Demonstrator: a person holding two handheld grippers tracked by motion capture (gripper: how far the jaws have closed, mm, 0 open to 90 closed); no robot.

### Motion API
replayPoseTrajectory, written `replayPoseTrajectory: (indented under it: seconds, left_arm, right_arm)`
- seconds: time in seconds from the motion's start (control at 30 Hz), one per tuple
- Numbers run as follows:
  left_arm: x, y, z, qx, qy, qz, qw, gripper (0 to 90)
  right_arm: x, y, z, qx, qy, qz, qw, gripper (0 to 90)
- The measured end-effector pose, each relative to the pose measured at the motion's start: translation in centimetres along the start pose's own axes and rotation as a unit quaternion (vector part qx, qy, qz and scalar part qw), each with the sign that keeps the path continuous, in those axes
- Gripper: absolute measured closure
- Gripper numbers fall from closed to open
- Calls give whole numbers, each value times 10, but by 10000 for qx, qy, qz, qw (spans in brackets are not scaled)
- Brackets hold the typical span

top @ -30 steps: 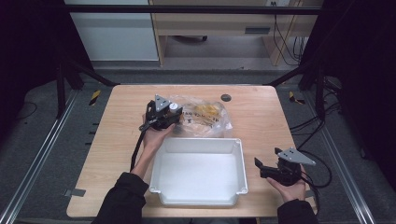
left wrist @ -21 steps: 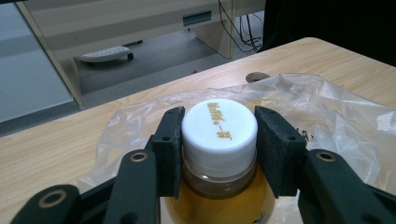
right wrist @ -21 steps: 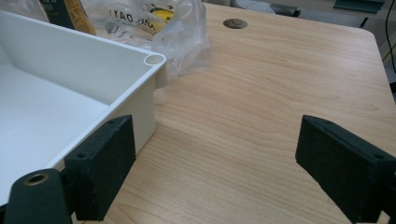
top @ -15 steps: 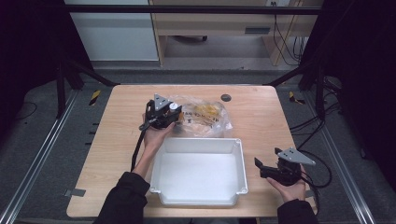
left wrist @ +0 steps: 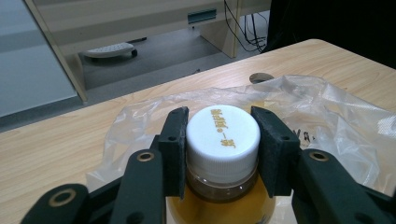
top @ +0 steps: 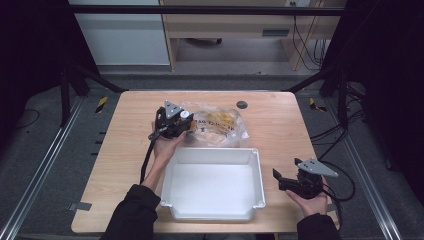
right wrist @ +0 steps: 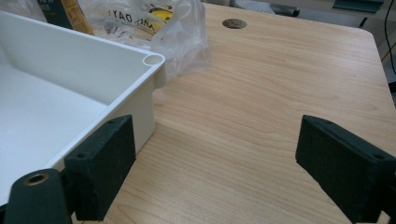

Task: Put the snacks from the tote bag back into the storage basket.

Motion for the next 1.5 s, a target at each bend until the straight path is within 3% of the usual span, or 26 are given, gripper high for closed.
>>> replayPoseTrajectory:
  seconds: [0.3,0.6,0.93,1.5]
  left_arm:
    - [-12,7,8,-75,-99,37,9999,588]
    - [-23,6,22,-155,-281,23,9995,588]
    - [-37,3,41,7,-433,28,9991,588]
    - [-65,10,69,-89,-725,63,9973,589]
  right_arm:
    - [0,0,0,-3,-1,-5,10000,123]
    - [0,0,0,-2,-16,-13,10000,123]
    - [0,0,0,2,-21,-14,10000,123]
    - [-1,-1,0,-6,-35,-23,10000,123]
Point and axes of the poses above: each handheld gripper's, and its own axes: x roughly forward along the jaws, z roughly out of its top, y roughly to its left, the point moved 1 cm from there along x, roughly forward along the jaws, and after that the axes turned 1 degree about x, right-handed, at the moved point
